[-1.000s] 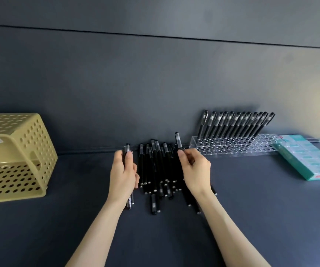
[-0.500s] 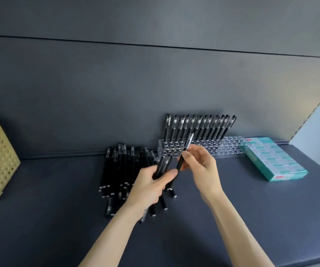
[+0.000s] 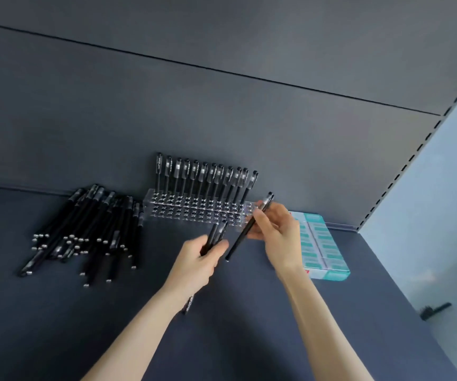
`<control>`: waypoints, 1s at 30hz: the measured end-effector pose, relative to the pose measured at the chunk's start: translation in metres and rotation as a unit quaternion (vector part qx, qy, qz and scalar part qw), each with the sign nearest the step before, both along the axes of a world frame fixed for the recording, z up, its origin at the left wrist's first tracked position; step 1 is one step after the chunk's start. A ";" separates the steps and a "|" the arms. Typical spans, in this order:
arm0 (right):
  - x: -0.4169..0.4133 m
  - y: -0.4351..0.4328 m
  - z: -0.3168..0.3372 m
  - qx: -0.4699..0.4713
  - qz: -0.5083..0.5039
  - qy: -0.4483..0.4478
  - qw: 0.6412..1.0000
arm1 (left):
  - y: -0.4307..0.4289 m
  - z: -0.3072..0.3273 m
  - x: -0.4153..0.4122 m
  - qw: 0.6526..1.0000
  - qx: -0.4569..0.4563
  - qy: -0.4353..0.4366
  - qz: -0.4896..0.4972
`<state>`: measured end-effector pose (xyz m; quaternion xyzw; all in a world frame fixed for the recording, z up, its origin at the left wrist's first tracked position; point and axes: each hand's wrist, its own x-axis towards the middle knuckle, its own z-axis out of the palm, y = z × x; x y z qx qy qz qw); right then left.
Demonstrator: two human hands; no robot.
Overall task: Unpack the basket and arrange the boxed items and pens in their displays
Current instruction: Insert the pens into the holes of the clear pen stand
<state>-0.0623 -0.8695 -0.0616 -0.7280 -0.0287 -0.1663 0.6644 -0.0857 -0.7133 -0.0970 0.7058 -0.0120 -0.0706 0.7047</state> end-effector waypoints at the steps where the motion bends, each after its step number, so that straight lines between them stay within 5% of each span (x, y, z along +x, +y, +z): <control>1: 0.004 -0.007 0.002 -0.011 -0.019 -0.019 1.000 | -0.005 0.001 0.003 1.000 -0.007 -0.009 0.013; 13: 0.073 -0.037 0.030 -0.123 -0.134 -0.112 0.977 | -0.030 0.004 0.047 0.966 0.032 -0.215 0.140; 30: 0.093 -0.034 0.003 -0.275 -0.097 -0.099 0.951 | -0.030 -0.024 0.048 0.979 0.011 -0.171 0.110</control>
